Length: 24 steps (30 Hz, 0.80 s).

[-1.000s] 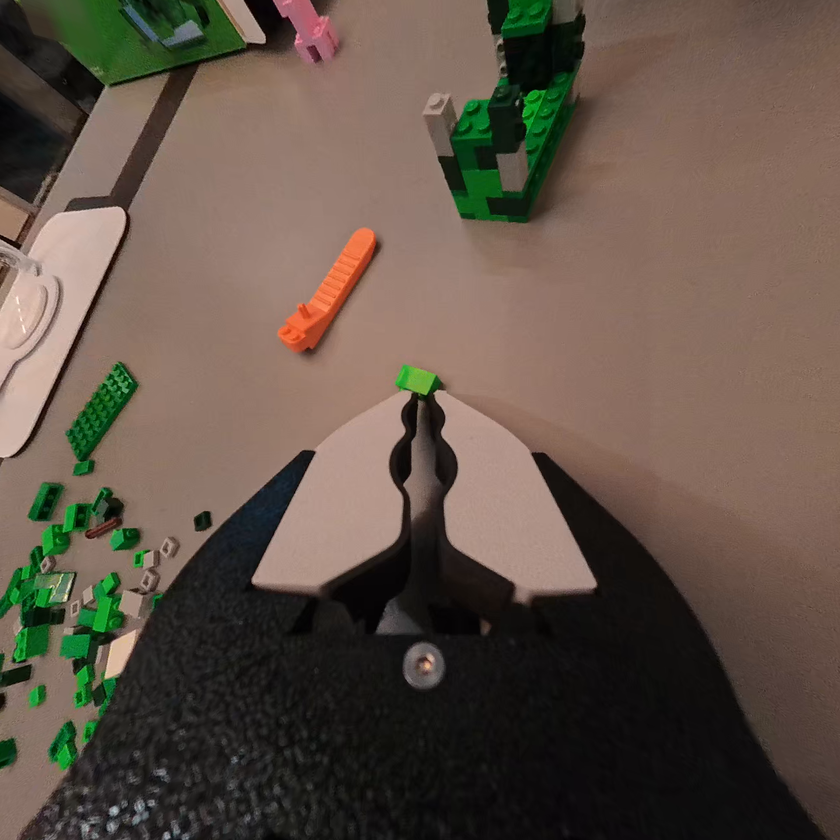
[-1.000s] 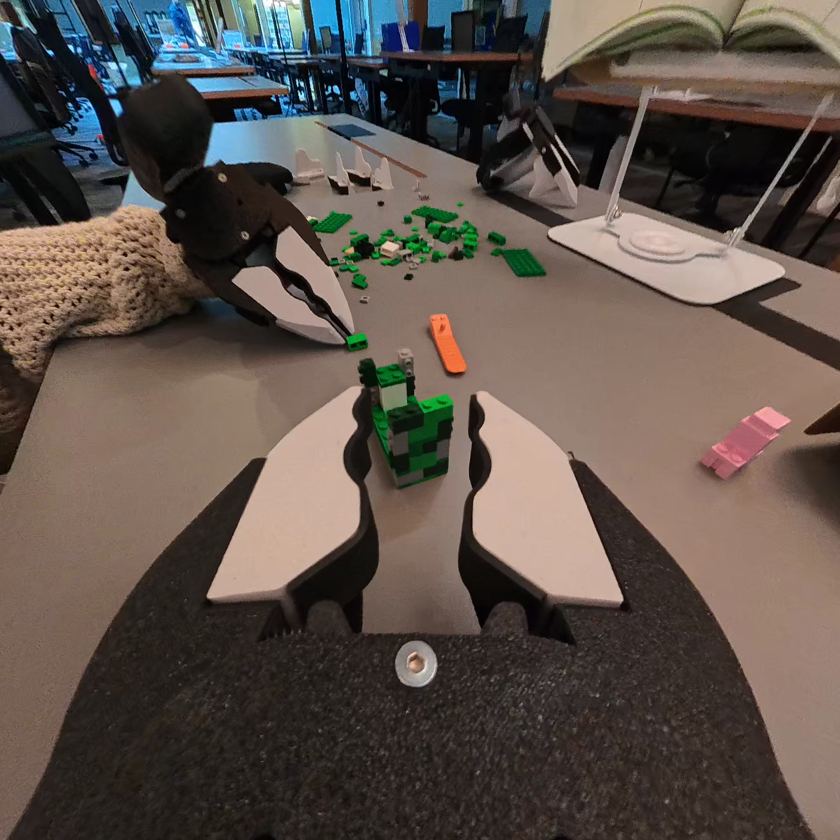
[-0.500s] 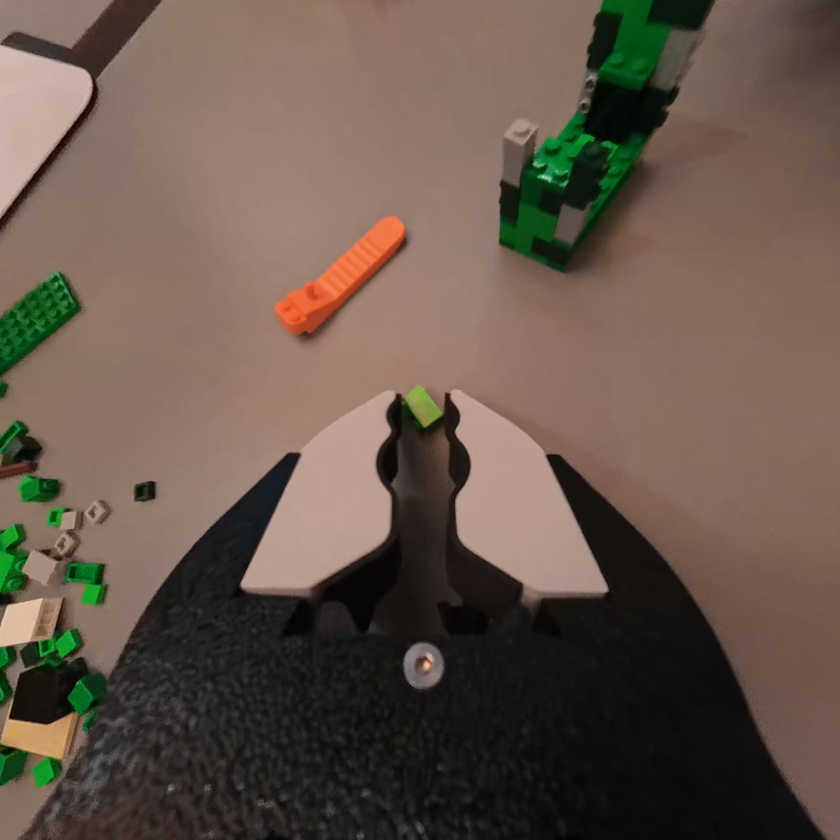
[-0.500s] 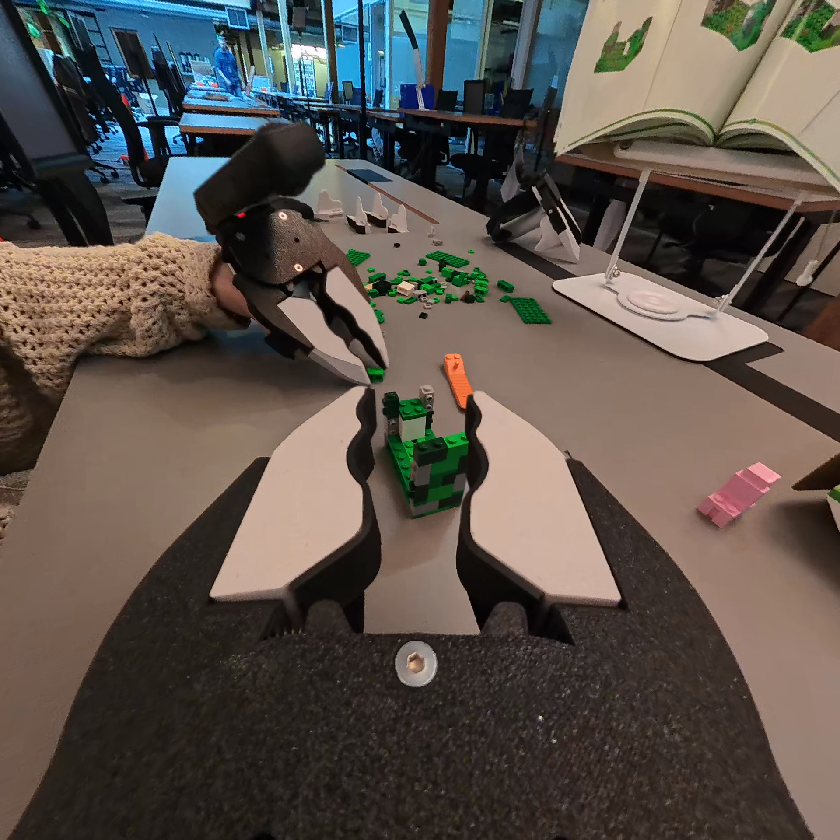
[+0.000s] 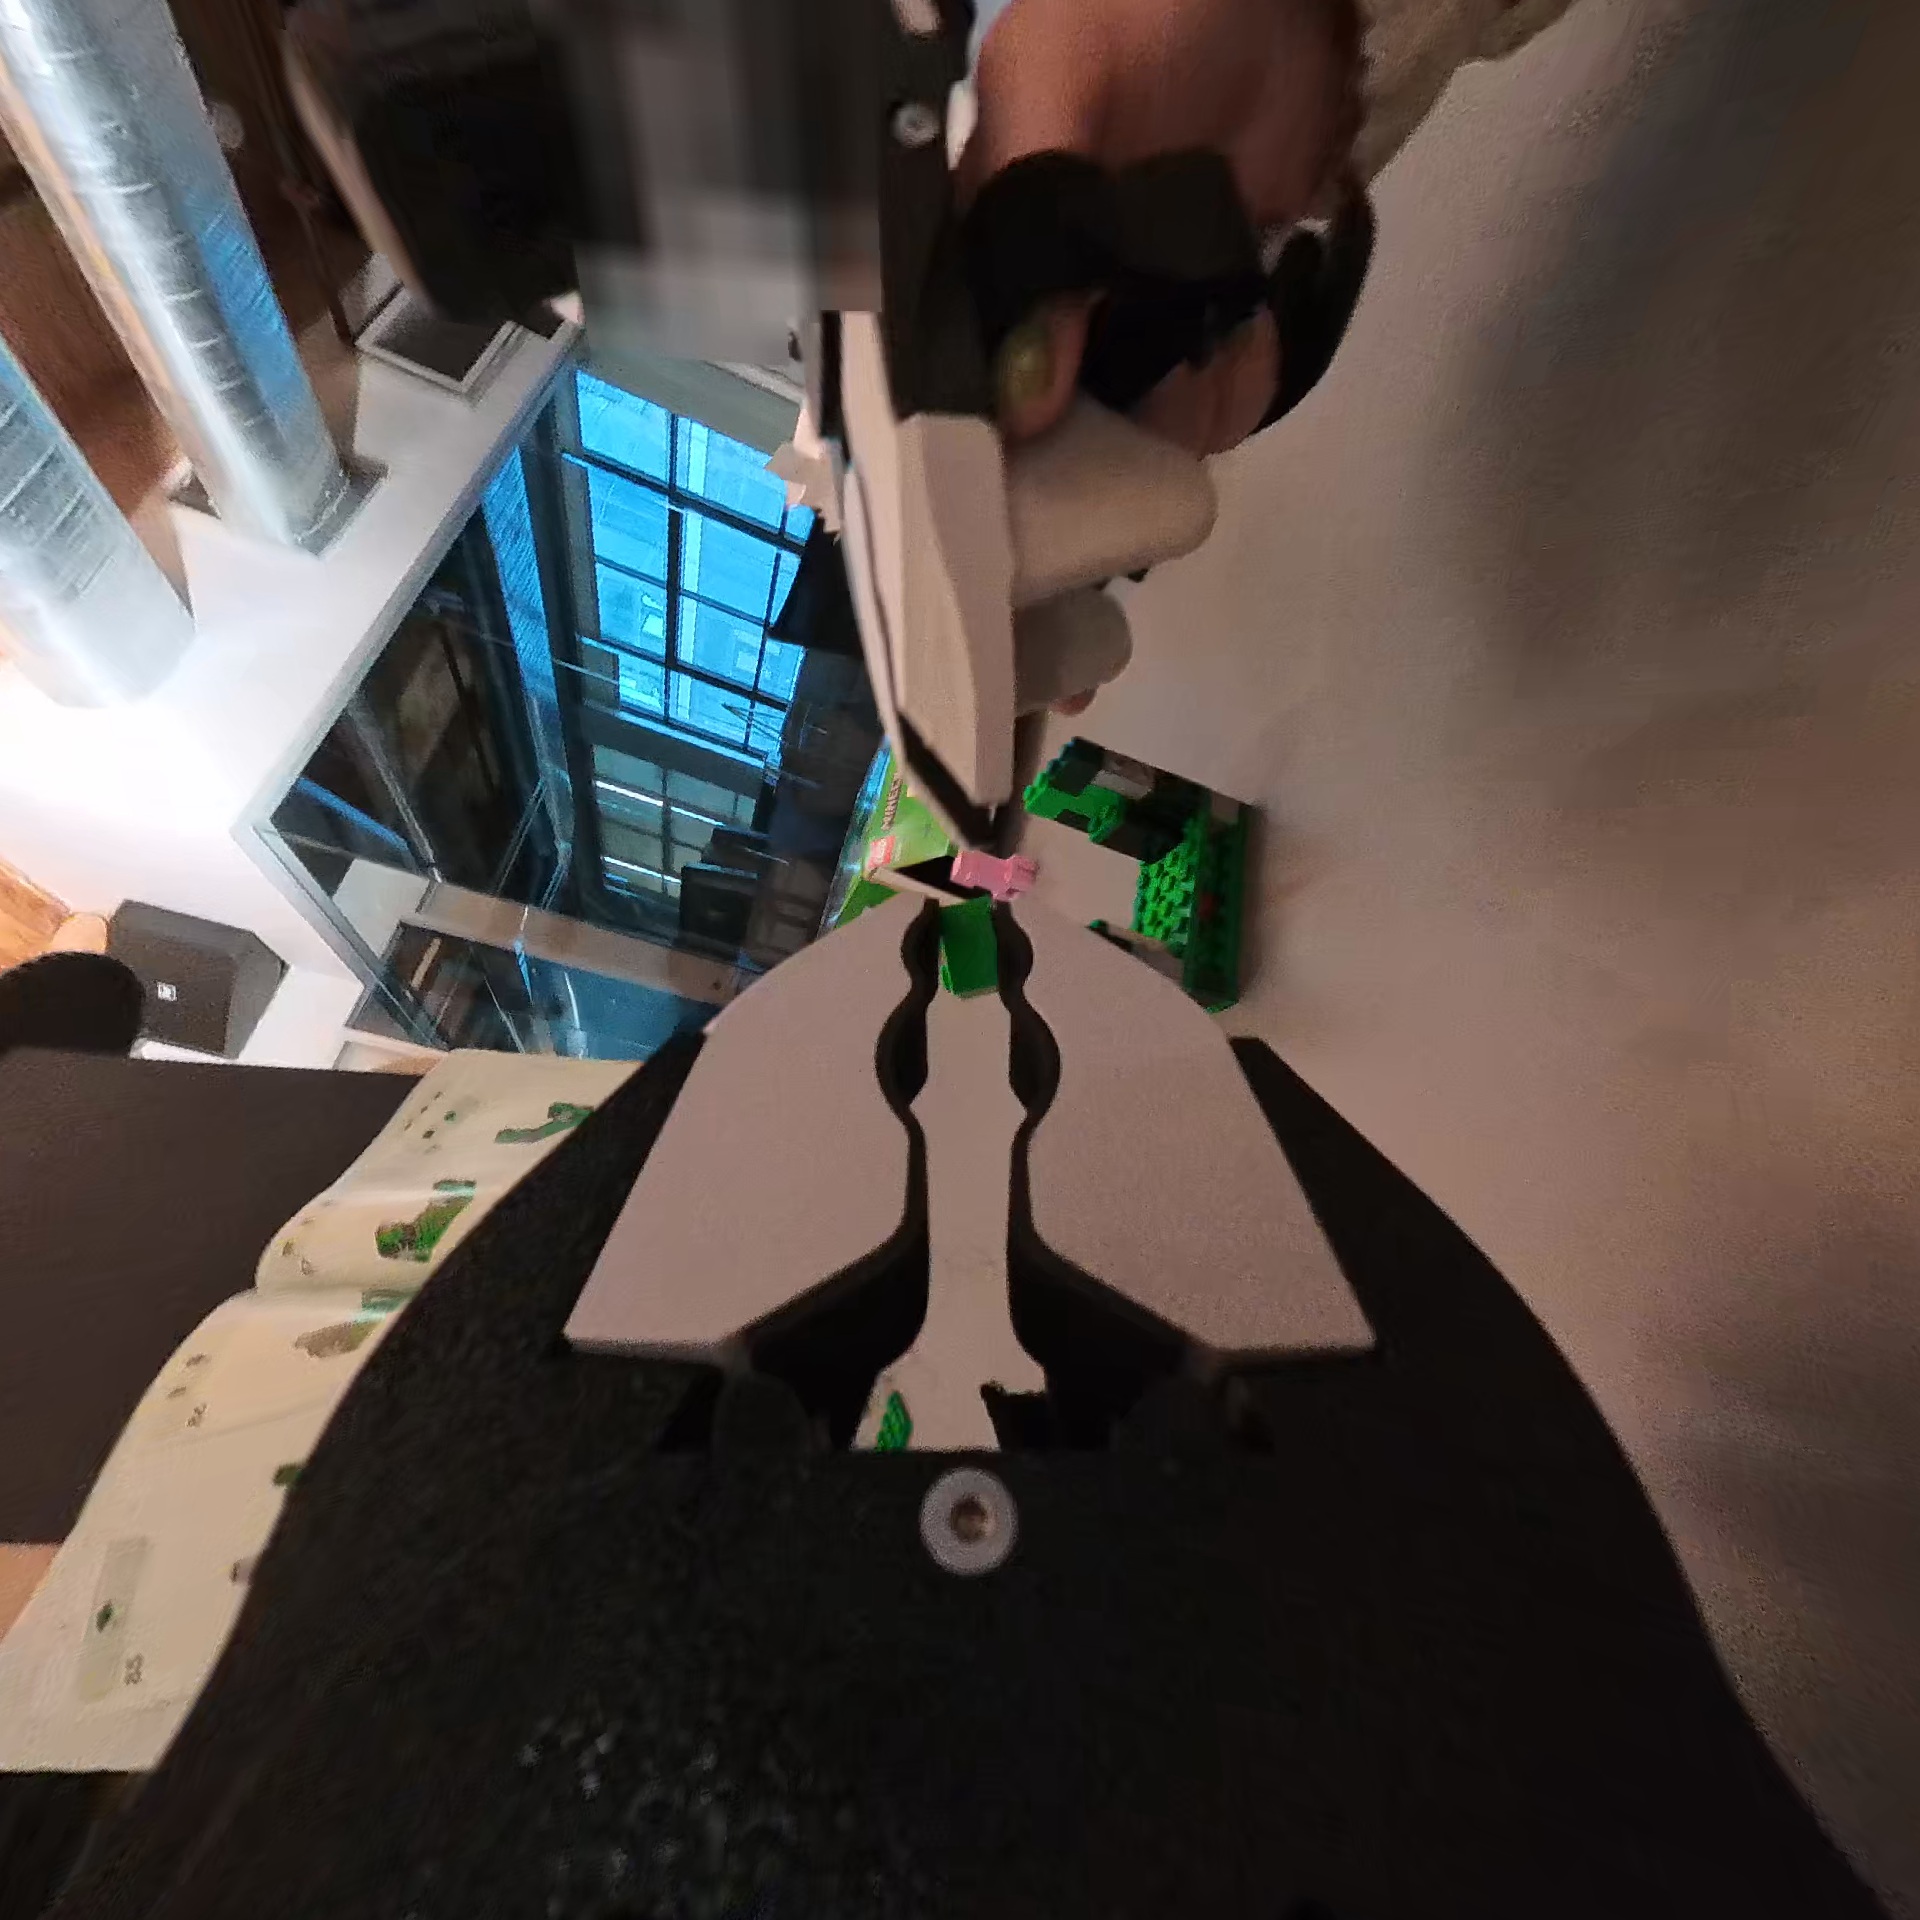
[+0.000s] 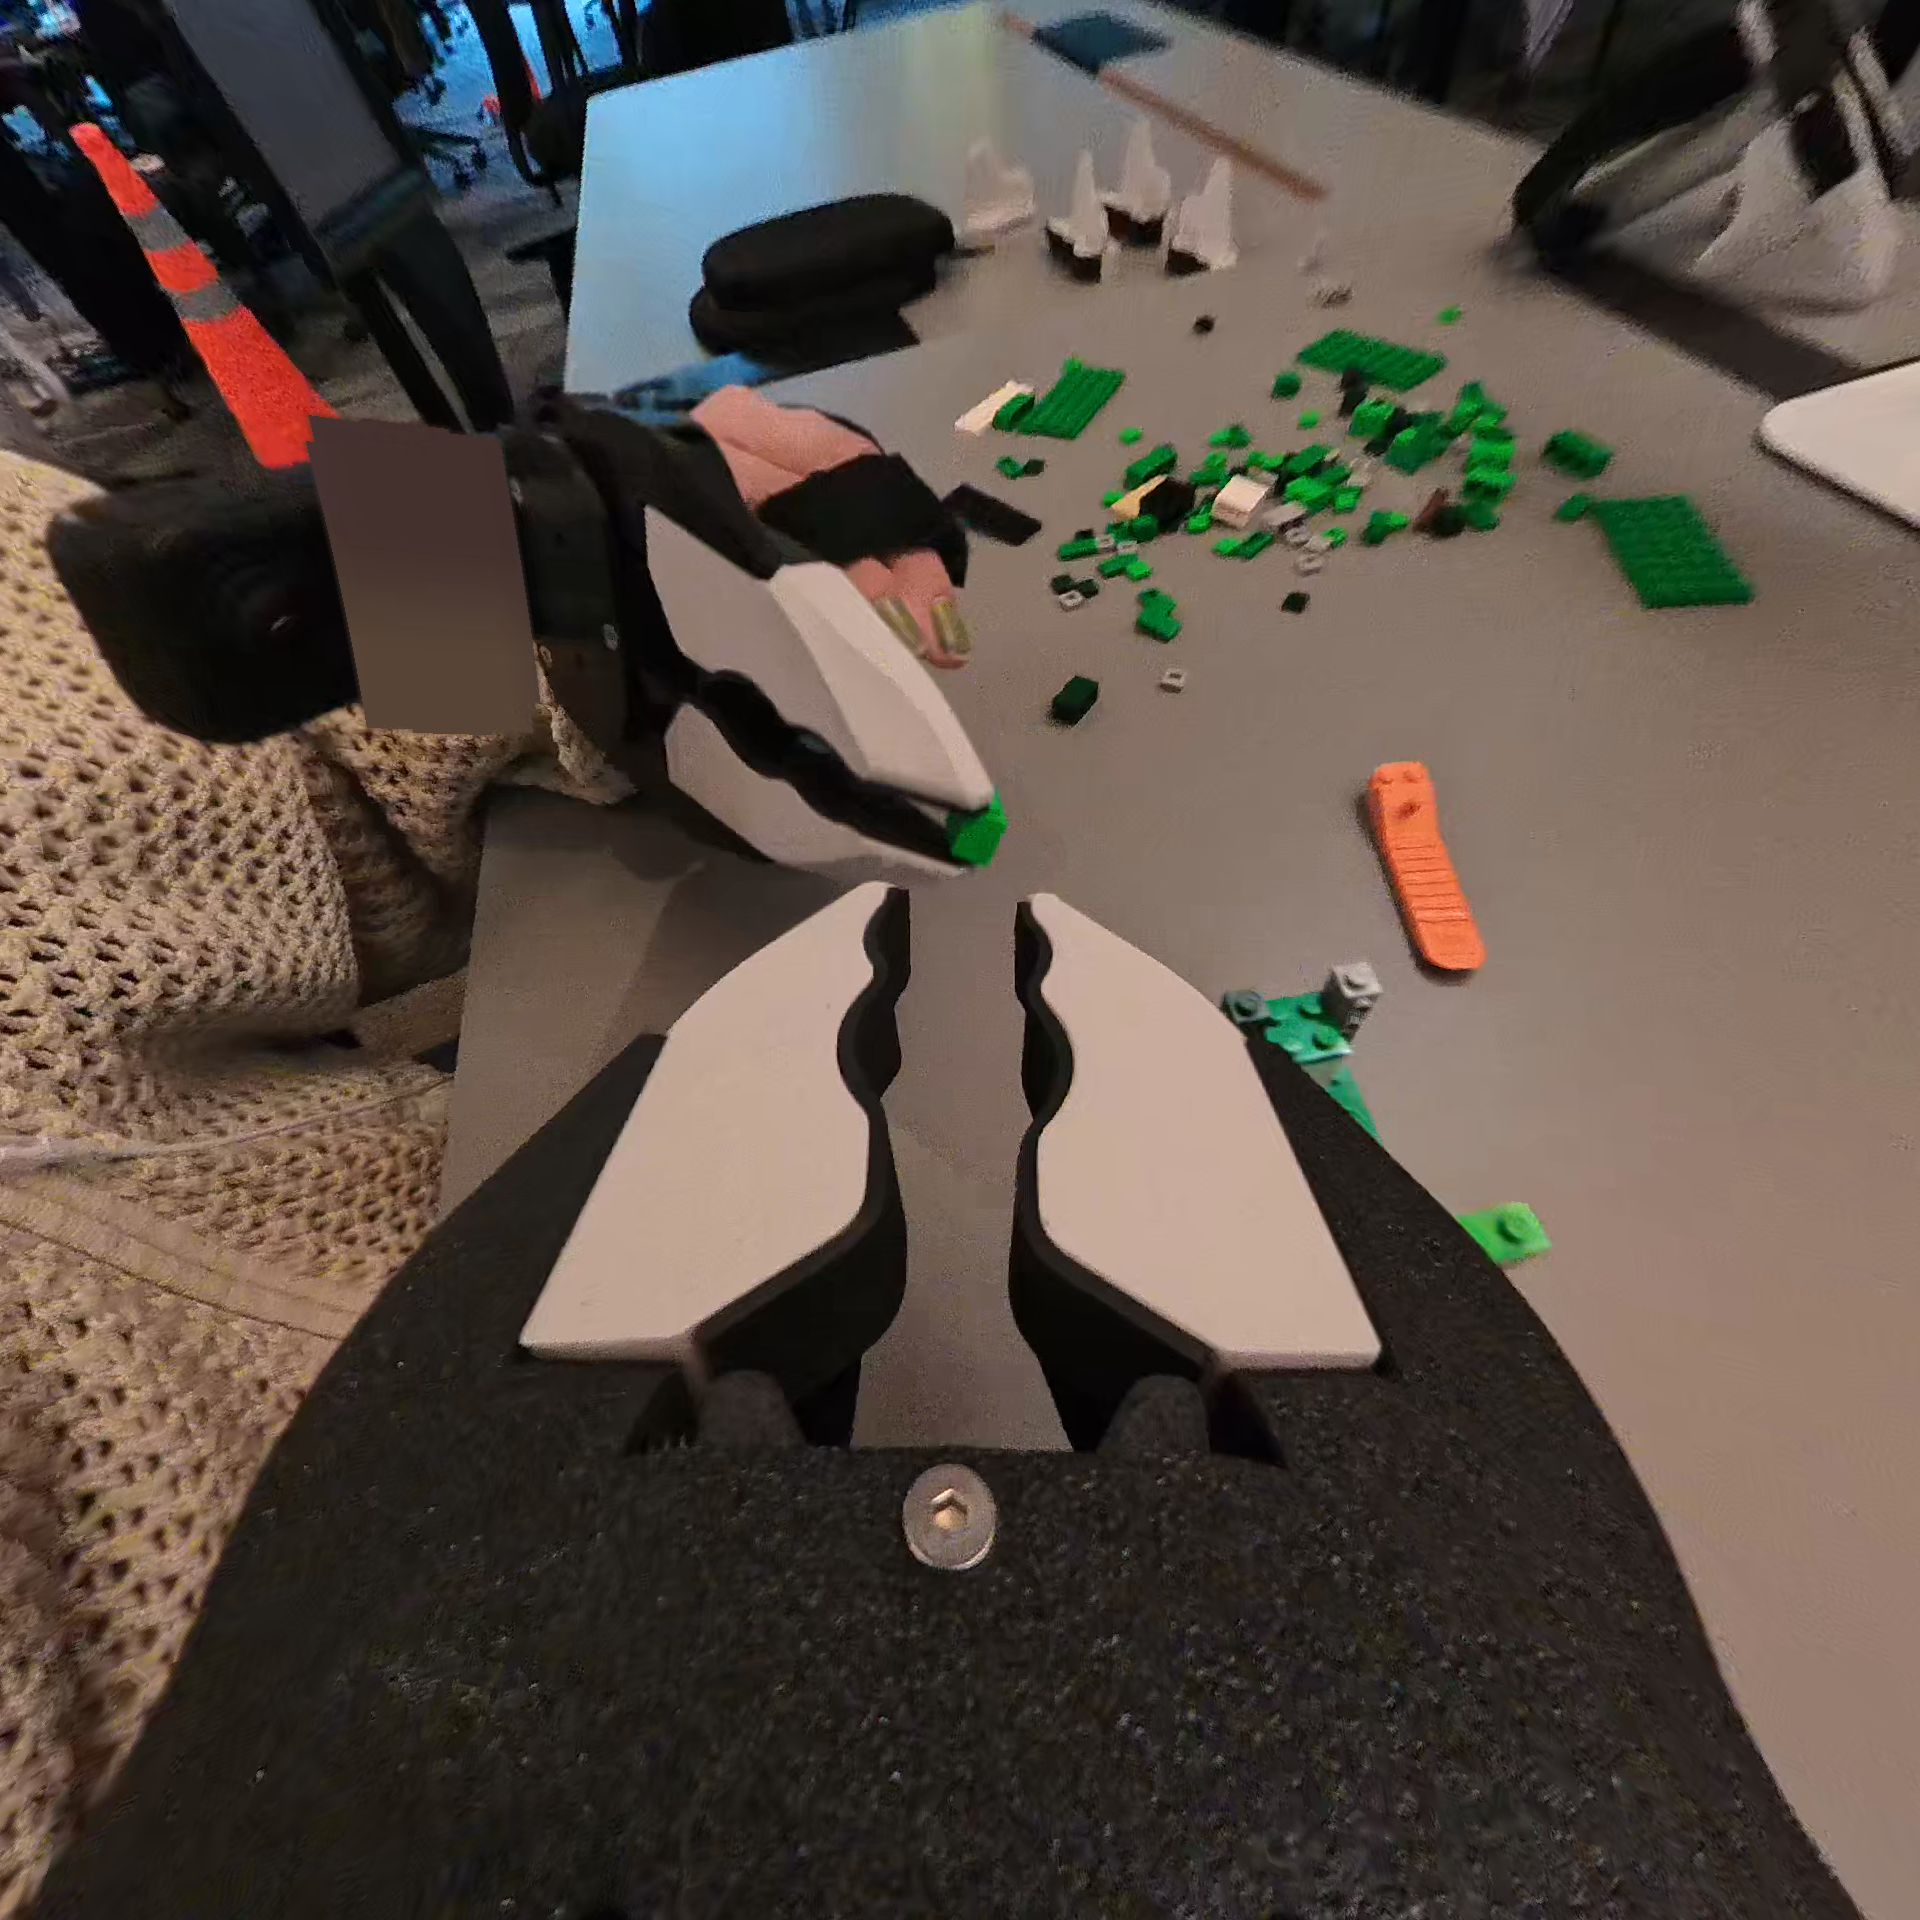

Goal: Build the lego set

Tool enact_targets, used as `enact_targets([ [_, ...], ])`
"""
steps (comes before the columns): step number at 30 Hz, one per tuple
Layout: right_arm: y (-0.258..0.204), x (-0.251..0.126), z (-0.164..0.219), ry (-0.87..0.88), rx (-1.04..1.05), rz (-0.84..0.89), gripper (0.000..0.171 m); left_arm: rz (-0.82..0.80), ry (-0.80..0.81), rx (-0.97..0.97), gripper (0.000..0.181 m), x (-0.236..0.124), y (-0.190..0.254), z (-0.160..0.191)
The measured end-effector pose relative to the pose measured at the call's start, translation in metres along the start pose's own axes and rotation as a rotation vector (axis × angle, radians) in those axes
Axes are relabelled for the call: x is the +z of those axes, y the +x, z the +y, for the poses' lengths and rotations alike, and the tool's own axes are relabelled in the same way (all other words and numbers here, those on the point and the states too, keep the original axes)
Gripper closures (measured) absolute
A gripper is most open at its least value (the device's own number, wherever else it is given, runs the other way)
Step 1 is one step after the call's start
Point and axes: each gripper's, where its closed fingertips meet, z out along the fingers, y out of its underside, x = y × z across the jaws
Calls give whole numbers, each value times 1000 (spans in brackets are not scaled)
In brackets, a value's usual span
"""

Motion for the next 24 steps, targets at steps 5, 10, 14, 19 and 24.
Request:
enact_targets([
  [5, -1, 12, 2, -35, 68, -50, 152, 28, 28, 39, 172, -1, 8, -7],
  [10, -8, 15, 8, -50, 116, -128, 163, 47, 49, 62, 172, -1, 13, -11],
  [14, -9, 9, 12, -24, 137, -139, 163, 34, 72, 53, 171, 3, 18, -16],
  [19, 9, -15, 16, 82, 126, -26, 164, 13, 66, -116, 148, 9, 11, -13],
  [24, 45, -62, 8, 254, 33, 228, 164, 164, -148, -548, 99, 38, 18, 34],
])
